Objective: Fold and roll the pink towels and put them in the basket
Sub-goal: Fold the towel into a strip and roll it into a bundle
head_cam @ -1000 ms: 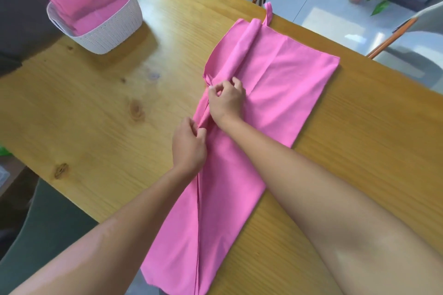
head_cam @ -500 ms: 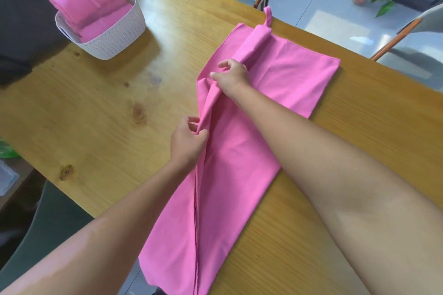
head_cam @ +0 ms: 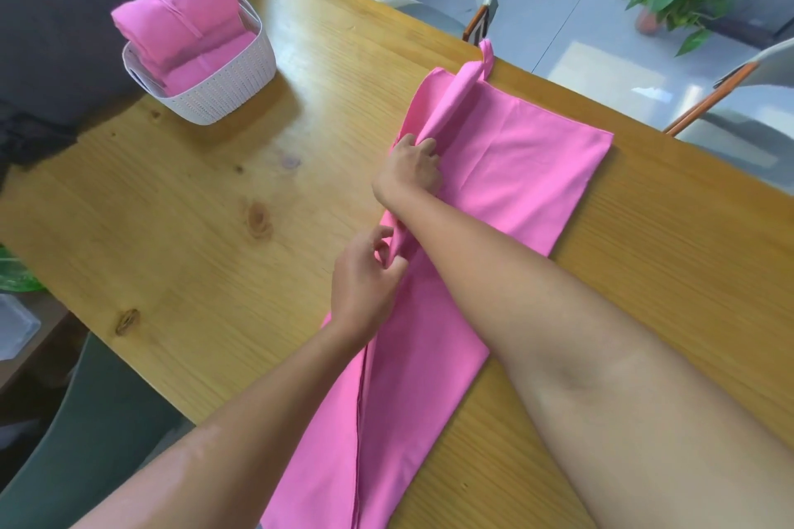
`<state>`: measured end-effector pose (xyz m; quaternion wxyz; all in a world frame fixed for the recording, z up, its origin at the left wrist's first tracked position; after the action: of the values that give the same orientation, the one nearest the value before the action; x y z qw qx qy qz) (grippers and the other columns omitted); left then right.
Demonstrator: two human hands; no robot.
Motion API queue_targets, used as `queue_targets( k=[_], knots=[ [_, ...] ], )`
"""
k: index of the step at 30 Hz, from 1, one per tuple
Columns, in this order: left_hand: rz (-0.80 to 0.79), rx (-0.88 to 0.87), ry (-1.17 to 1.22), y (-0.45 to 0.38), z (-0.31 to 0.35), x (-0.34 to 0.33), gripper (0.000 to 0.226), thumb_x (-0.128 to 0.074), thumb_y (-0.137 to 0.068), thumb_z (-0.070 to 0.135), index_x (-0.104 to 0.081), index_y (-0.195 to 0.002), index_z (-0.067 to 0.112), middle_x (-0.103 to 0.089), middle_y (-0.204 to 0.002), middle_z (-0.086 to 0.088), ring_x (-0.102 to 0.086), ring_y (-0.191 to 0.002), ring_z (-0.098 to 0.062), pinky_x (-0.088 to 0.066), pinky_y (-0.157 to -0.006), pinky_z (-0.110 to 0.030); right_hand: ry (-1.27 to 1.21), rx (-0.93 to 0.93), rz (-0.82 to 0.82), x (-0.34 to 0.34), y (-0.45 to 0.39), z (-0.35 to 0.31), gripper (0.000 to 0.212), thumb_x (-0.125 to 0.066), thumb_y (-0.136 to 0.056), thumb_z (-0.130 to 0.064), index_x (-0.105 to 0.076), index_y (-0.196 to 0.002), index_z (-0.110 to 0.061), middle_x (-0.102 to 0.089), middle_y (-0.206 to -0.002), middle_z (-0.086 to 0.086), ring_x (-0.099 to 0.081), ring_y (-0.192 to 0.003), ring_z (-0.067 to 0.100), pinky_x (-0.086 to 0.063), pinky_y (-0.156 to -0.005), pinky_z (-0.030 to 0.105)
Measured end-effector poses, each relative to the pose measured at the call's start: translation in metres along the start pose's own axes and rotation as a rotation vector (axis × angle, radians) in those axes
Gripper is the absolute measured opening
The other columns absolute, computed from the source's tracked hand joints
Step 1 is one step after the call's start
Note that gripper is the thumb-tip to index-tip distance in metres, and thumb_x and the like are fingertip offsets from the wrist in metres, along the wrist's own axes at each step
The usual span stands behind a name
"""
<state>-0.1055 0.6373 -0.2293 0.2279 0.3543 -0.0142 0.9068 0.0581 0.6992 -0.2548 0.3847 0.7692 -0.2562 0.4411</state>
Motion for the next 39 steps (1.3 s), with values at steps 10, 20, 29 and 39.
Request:
queue_targets(
  k=[10, 20, 29, 39],
  knots=[
    [-0.097, -0.222, -0.197, 0.038, 0.045, -0.014, 0.033, -0.063, -0.083, 0.013, -0.064, -0.117, 0.017, -0.061, -0.098, -0.001, -0.059, -0.082, -0.028, -0.046, -0.065, -0.041, -0.285, 0.039, 0.201, 0.104, -0.018, 0.070, 0.017, -0.059, -0.090, -0.018, -0.069, -0.098, -0.007, -0.071, -0.098, 0.012, -0.067, -0.092, 0.030, -0.039, -0.066, 0.026],
    [-0.457, -0.278, -0.306, 0.086, 0.052, -0.094, 0.033, -0.057, -0.093, 0.027, -0.057, -0.126, 0.030, -0.065, -0.107, 0.006, -0.062, -0.095, -0.020, -0.052, -0.074, -0.038, -0.944, -0.342, 0.262, 0.064, 0.002, 0.251, 0.041, -0.071, -0.083, -0.019, -0.039, -0.056, -0.018, -0.038, -0.053, -0.007, -0.033, -0.049, 0.011, -0.028, -0.050, 0.027],
    [-0.557, -0.347, -0.318, 0.086, 0.050, -0.105, 0.039, -0.059, -0.089, 0.021, -0.055, -0.128, 0.026, -0.062, -0.104, 0.006, -0.060, -0.090, -0.020, -0.051, -0.075, -0.041, -0.977, -0.324, 0.205, 0.093, -0.055, 0.248, 0.035, -0.081, -0.080, -0.025, -0.051, -0.063, -0.021, -0.060, -0.066, -0.007, -0.051, -0.053, 0.006, -0.039, -0.045, 0.011],
    [-0.633, -0.387, -0.279, 0.097, 0.055, -0.121, 0.041, -0.062, -0.093, 0.023, -0.051, -0.132, 0.024, -0.064, -0.106, 0.002, -0.061, -0.093, -0.024, -0.051, -0.077, -0.043, -0.673, -0.242, 0.415, 0.123, -0.063, 0.286, 0.022, -0.052, -0.094, -0.022, -0.043, -0.074, -0.020, -0.053, -0.080, -0.001, -0.047, -0.071, 0.017, -0.028, -0.049, 0.027]
  ],
)
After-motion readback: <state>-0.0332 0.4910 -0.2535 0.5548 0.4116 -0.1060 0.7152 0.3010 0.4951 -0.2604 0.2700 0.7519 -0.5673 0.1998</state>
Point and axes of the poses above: each hand's wrist, its own y-axis away from the middle knuckle, its own x-axis out of the back of the hand, z = x × y, the point moved 9 cm from there along -y, towards the middle knuckle
